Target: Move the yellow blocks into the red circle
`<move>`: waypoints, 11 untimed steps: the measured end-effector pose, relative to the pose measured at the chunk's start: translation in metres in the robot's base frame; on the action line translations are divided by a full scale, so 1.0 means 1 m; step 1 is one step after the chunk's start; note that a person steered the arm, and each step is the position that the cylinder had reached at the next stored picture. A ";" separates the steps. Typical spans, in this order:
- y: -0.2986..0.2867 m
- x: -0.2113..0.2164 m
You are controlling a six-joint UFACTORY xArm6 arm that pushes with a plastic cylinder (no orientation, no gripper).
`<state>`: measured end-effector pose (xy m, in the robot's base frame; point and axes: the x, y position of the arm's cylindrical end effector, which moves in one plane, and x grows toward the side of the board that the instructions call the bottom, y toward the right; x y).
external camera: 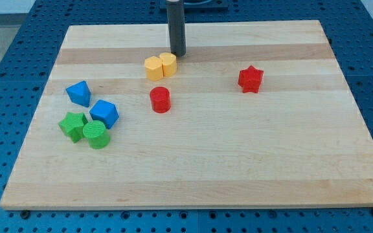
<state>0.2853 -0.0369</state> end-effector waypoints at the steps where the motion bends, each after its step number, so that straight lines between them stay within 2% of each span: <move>1: -0.003 -0.007; 4: -0.029 -0.005; 8: -0.027 0.105; 11: -0.027 0.104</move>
